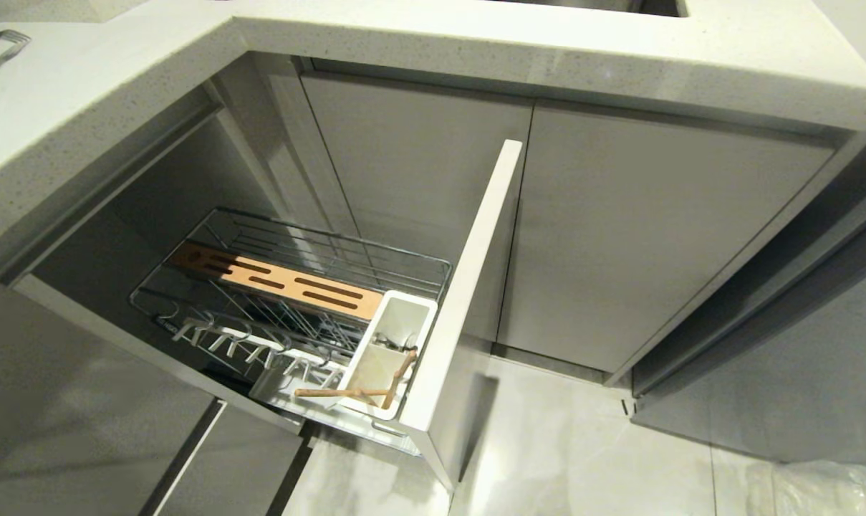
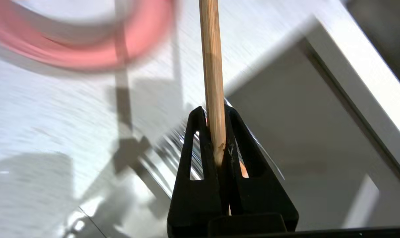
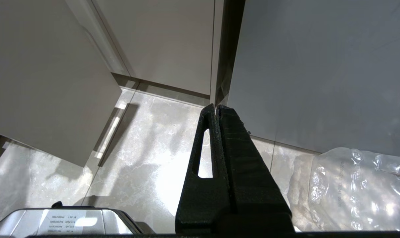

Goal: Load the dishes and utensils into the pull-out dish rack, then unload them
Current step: Take the chopsticks out of the cupboard

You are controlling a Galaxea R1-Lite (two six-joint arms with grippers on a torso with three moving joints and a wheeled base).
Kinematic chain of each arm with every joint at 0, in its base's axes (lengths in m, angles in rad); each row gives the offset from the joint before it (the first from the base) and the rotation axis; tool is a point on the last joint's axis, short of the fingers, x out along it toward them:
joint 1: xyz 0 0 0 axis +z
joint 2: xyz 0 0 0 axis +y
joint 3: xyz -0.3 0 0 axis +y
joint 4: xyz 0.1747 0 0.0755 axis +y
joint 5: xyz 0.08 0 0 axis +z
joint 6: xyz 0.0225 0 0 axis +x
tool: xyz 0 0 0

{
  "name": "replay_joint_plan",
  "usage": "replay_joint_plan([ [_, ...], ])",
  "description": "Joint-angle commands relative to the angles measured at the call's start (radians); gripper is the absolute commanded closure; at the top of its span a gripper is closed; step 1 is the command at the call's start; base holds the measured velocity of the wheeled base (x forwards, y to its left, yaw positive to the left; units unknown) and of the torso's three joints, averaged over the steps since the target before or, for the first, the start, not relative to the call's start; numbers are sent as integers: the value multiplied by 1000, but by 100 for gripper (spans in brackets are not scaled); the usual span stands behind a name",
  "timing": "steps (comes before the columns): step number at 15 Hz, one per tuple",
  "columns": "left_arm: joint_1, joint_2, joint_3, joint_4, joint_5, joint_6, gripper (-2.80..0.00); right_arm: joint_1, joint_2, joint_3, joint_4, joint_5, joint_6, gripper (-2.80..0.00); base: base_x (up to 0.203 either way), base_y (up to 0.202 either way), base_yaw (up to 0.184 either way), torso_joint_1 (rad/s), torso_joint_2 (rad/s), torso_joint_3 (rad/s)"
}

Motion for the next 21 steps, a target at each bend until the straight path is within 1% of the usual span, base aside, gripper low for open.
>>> replay_joint_plan([
  [1,143,53,0,-11,2,-1,0,0,1,0,0,0,0,0,0,0,0,0,0,0],
  [2,233,81,-1,-36,-11,3,0,0,1,0,0,0,0,0,0,0,0,0,0,0],
  [4,388,149,-12,-86,-76,9,0,0,1,0,0,0,0,0,0,0,0,0,0,0],
  [5,467,188,-25,-100,-128,15,0,0,1,0,0,0,0,0,0,0,0,0,0,0],
  [7,587,272,-44,-128,-260,25,0,0,1,0,0,0,0,0,0,0,0,0,0,0],
  [8,612,304,-48,-142,-291,28,0,0,1,0,0,0,0,0,0,0,0,0,0,0],
  [9,626,324,-51,-162,-301,29,0,0,1,0,0,0,0,0,0,0,0,0,0,0],
  [11,658,346,-52,-223,-304,28,0,0,1,0,0,0,0,0,0,0,0,0,0,0],
  [12,661,354,-52,-239,-304,28,0,0,1,0,0,0,0,0,0,0,0,0,0,0],
  [21,669,379,-43,-231,-312,25,0,0,1,0,0,0,0,0,0,0,0,0,0,0],
])
